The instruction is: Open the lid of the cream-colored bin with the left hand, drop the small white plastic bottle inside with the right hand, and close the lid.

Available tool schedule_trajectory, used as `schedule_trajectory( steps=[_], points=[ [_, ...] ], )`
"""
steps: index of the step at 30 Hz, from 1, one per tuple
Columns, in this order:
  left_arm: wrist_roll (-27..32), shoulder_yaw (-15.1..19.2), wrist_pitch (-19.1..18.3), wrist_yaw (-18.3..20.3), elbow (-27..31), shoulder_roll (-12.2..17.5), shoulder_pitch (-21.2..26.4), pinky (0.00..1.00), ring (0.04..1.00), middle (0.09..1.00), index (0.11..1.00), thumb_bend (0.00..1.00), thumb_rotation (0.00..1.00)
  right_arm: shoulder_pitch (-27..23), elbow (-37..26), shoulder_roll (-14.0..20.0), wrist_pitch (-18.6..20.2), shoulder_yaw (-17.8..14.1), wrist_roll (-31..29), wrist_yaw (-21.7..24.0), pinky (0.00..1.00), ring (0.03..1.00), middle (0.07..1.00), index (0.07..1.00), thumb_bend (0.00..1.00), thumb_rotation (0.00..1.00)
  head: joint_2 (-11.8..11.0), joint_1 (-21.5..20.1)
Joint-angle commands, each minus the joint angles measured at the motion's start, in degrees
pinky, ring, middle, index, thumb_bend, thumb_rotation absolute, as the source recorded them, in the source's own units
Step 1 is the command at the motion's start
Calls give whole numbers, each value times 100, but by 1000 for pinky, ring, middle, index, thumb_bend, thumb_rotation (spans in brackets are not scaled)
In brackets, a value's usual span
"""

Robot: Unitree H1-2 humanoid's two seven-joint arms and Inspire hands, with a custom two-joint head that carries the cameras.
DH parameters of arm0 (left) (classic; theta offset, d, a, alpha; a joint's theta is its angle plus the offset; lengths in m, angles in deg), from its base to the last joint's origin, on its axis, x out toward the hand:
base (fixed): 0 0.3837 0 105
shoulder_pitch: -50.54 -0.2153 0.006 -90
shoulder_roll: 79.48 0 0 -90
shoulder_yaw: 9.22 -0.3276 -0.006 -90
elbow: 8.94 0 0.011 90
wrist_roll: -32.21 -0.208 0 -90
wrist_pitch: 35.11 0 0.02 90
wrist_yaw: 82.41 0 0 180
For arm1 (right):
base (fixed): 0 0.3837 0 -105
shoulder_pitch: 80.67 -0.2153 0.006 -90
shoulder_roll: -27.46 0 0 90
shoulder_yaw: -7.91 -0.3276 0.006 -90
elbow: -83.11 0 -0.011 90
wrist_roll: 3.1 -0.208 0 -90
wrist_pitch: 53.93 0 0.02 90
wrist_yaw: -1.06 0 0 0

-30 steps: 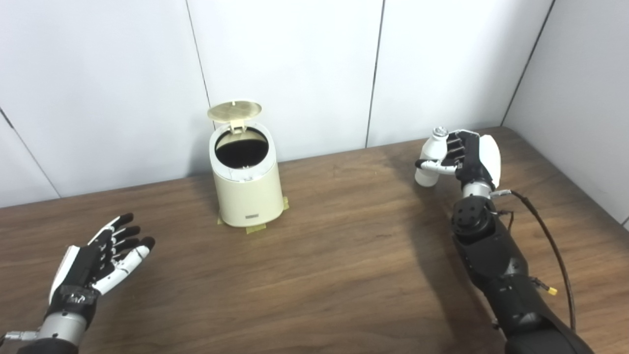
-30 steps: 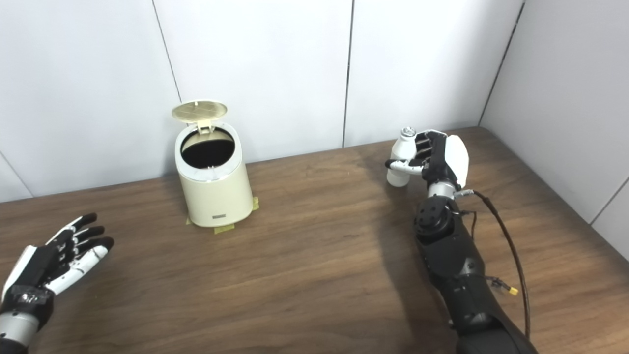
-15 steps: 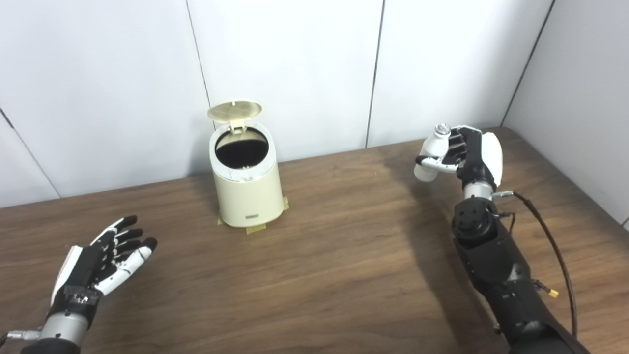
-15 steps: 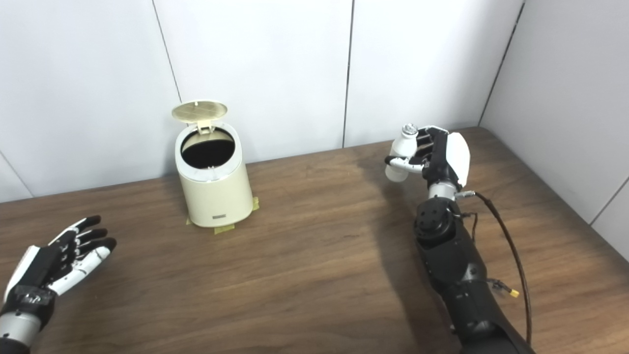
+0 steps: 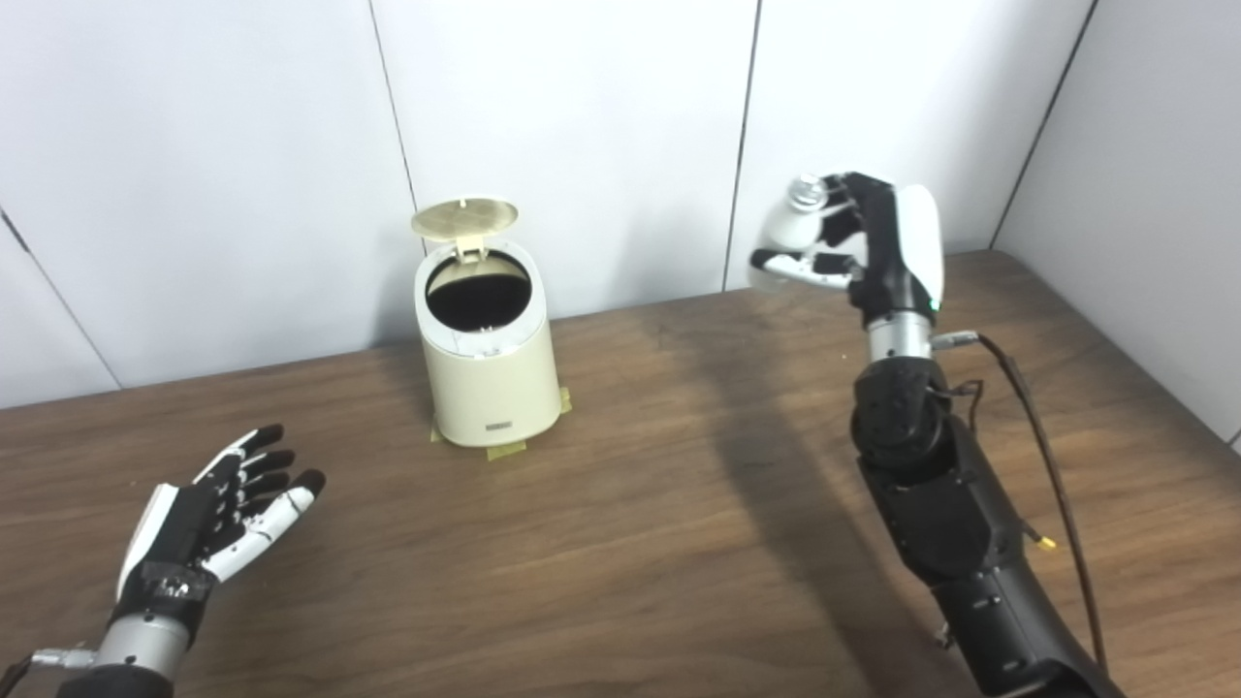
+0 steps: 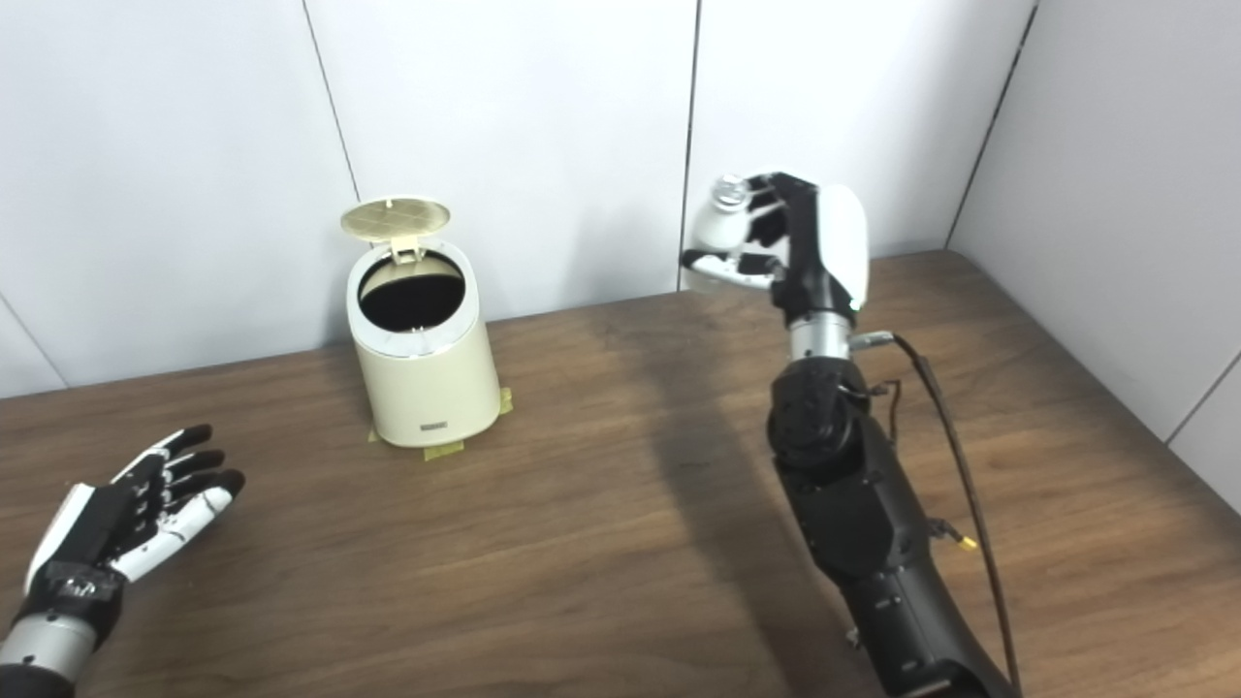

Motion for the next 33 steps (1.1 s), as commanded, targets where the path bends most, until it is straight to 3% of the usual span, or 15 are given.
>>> schedule_trajectory(
  steps=[1, 11, 20, 33],
  points=[
    [-90, -9, 192, -91, 104, 14, 161, 815, 833, 842, 916, 708, 485, -220, -312, 13, -241, 5, 67, 62, 415, 434, 474, 511, 520, 0, 11, 92],
    [-111, -42, 347, -102, 17, -126, 112, 806, 822, 827, 913, 762, 505, -358, -774, -344, -395, 419, 451, 283, 453, 453, 483, 495, 522, 0, -26, 530],
    [-191, -96, 325, -163, 39, -254, 78, 818, 824, 827, 909, 796, 524, -591, -1086, -785, -296, 635, 687, 553, 356, 417, 489, 508, 520, 0, -70, 789],
    [-210, -101, 295, -193, 124, -418, -20, 841, 826, 827, 917, 819, 520, -1149, -305, -1222, -907, 885, 628, 557, 368, 414, 483, 506, 520, 0, -91, 1080]
  ],
)
